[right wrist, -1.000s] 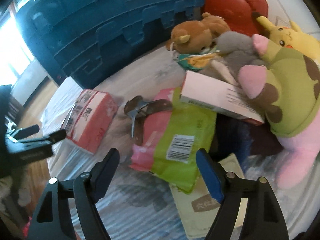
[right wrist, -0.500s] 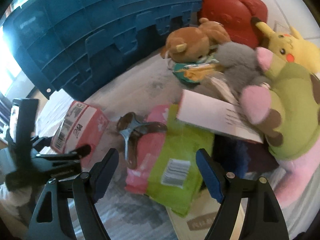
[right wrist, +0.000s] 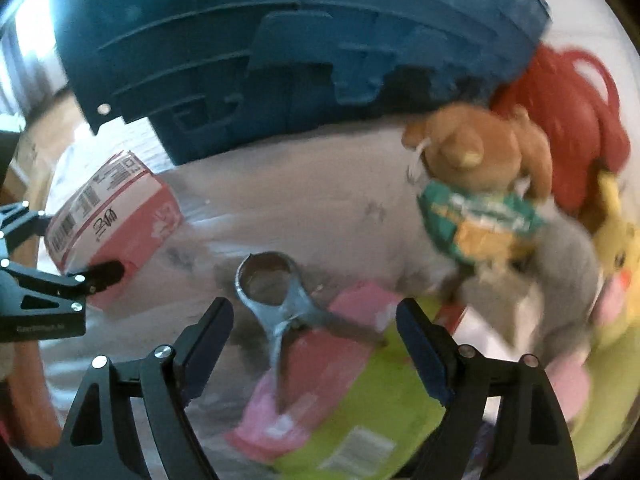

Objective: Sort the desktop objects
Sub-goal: 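Lift the tissue pack with the left tool and carry it over the blue crate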

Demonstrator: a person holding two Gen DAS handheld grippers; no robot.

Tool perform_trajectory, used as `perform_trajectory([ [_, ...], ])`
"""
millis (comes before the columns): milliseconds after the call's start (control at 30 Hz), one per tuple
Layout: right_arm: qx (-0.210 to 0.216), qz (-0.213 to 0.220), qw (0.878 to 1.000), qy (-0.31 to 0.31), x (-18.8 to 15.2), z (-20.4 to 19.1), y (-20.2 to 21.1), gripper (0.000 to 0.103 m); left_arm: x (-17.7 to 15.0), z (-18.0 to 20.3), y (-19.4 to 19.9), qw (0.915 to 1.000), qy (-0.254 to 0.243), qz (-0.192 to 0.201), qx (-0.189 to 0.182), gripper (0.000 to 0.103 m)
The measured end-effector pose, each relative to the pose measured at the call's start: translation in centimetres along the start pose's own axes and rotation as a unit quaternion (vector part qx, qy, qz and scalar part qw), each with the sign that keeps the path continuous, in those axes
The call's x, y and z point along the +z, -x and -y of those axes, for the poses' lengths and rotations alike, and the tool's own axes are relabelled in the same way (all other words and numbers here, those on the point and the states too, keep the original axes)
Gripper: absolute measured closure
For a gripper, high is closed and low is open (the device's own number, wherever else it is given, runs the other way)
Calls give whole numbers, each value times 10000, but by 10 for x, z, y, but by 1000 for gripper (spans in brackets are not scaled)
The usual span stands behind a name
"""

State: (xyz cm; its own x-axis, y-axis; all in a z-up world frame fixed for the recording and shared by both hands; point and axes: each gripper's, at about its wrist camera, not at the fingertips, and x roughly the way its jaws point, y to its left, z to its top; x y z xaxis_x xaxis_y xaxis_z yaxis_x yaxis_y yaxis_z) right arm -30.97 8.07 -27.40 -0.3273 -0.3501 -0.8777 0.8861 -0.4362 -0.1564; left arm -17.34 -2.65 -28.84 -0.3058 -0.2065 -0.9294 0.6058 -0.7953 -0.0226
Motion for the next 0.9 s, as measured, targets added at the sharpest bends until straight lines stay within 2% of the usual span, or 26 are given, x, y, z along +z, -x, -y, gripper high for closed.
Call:
perform_trajectory([
  [233, 360, -229, 9966, 711, 0, -5, -22, 19, -12, 15, 1, 9982, 583, 36, 114, 23],
  [300, 465, -300, 9944, 901, 0, -6, -29, 29, -12, 19, 1, 9974, 697, 46, 165, 23],
  [333, 518, -335, 9931, 996, 0, -7, -33, 45, -13, 22, 0, 9970, 743, 47, 186, 23],
  [367, 570, -371, 9917, 1091, 0, -8, -36, 54, -13, 24, 0, 9968, 766, 49, 213, 23],
  [533, 809, -513, 9842, 1489, -1, -11, -52, 58, -13, 33, -3, 9963, 786, 64, 352, 22],
  [733, 821, -349, 9885, 1222, -6, -7, -52, 61, -15, 31, 4, 9963, 802, 125, 275, 24],
  [767, 819, -310, 9894, 1157, -6, -5, -49, 64, -16, 31, 9, 9964, 789, 166, 262, 24],
  [900, 767, -115, 9928, 908, -11, 1, -21, 64, -17, 31, 28, 9965, 740, 331, 208, 24],
])
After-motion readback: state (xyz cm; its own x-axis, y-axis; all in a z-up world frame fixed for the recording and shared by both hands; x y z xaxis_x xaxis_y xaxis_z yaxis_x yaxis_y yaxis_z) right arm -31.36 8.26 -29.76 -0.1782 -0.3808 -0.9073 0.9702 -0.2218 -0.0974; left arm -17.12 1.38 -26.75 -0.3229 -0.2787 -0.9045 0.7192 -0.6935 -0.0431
